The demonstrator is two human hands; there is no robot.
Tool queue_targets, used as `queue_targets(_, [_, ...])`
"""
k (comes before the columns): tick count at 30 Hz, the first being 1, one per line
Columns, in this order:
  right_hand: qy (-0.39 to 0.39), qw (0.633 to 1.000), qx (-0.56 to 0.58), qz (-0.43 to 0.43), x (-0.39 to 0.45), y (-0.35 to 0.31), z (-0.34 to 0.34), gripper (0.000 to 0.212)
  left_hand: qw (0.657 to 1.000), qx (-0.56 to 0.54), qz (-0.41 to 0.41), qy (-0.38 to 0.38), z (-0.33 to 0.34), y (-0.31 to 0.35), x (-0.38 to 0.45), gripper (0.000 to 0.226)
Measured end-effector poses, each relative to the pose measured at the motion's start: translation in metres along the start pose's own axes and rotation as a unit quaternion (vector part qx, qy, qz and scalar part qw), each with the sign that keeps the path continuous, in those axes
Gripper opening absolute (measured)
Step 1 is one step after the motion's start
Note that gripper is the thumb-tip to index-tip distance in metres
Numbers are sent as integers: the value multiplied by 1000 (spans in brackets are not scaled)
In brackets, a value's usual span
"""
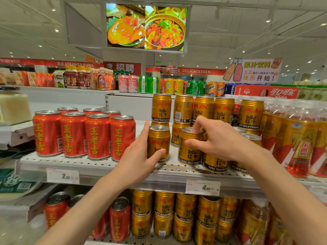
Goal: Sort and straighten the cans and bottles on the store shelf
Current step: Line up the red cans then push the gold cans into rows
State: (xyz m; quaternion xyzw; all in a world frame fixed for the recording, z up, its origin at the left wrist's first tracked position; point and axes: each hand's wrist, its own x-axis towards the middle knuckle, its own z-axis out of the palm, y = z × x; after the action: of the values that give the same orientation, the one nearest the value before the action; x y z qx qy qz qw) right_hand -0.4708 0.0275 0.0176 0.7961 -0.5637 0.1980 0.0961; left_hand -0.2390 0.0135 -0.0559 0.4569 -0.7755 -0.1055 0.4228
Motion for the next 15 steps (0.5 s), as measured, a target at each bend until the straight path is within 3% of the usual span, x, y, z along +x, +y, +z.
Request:
queue_targets(3, [-17,1000,-4,7,4,-2,-1,43,991,111,63,31,-11,4,-5,84])
queue_targets(8, [-14,999,35,10,6,3,-1,43,945,274,156,88,-49,8,7,55])
queue_targets(11, [15,997,76,10,5,4,-4,39,924,349,133,87,-71,2,16,62])
queue_targets(15, [79,988,129,8,11,1,-19,38,946,311,84,33,-82,-14,20,77])
